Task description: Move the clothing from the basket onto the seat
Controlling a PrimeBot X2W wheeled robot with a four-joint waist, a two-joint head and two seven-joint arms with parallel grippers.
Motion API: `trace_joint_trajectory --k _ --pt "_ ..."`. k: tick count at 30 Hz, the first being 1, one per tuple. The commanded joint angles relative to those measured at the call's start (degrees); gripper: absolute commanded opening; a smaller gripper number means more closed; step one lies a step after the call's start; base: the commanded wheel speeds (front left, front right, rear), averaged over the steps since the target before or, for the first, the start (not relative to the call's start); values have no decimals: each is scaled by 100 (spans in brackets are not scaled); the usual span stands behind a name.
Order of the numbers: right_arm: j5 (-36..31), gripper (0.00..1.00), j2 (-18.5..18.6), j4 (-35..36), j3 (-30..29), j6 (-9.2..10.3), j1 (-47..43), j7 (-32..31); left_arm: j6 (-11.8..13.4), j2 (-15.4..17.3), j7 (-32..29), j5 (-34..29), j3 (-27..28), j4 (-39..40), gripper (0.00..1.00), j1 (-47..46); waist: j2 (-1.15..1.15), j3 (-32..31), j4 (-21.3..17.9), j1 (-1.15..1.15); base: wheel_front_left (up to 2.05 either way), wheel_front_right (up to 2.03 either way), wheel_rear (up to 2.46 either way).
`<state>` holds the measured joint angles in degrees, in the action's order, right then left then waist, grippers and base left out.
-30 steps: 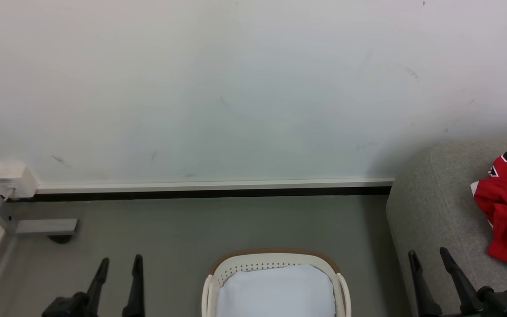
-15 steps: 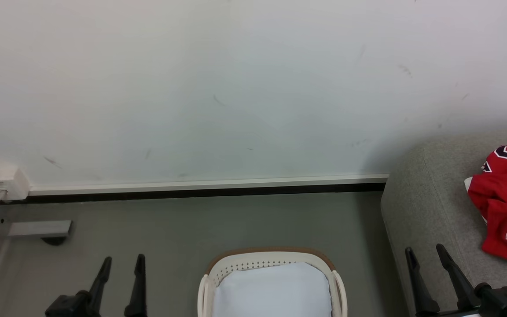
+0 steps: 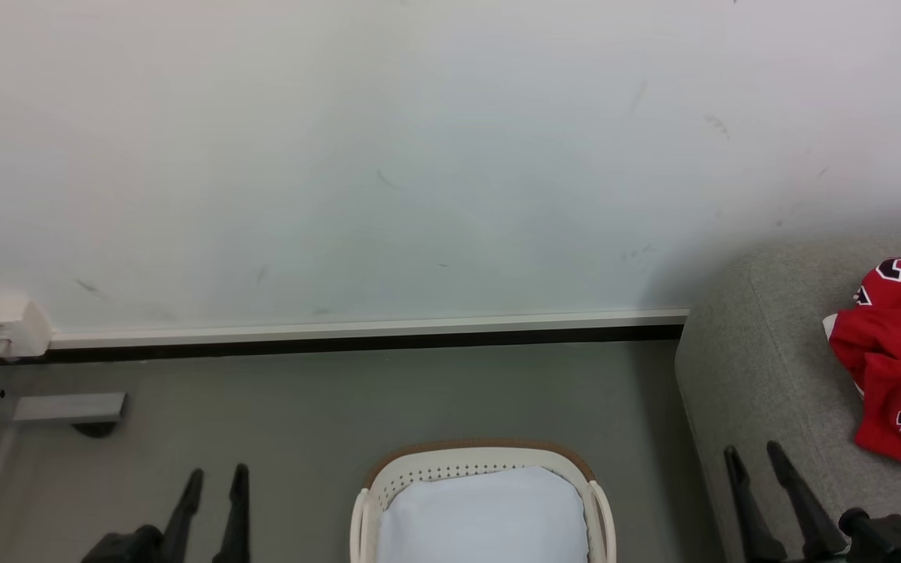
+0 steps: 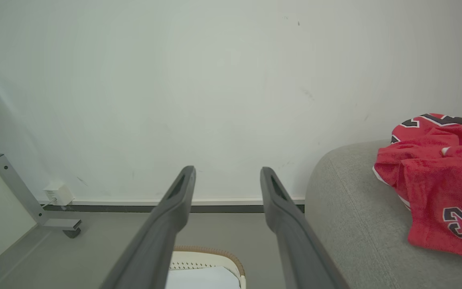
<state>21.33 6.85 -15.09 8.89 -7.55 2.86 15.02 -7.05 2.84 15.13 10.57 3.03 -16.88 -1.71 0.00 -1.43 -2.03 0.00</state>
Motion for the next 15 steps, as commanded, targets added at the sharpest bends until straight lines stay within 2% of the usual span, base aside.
trace_joint_trajectory --k 1,3,15 --pt "11 0 -4 -6 0 0 -9 -4 0 -2 -7 13 4 -14 0 -3 0 0 0 0 0 0 0" --pt "22 0 -16 -98 14 0 -94 -17 0 -31 -15 32 2 -127 0 69 0 0 -1 0 0 0 0" --pt "1186 0 -62 -65 -225 1 -7 -349 -8 -23 -396 1343 93 -94 0 -60 0 13 19 0 0 0 0"
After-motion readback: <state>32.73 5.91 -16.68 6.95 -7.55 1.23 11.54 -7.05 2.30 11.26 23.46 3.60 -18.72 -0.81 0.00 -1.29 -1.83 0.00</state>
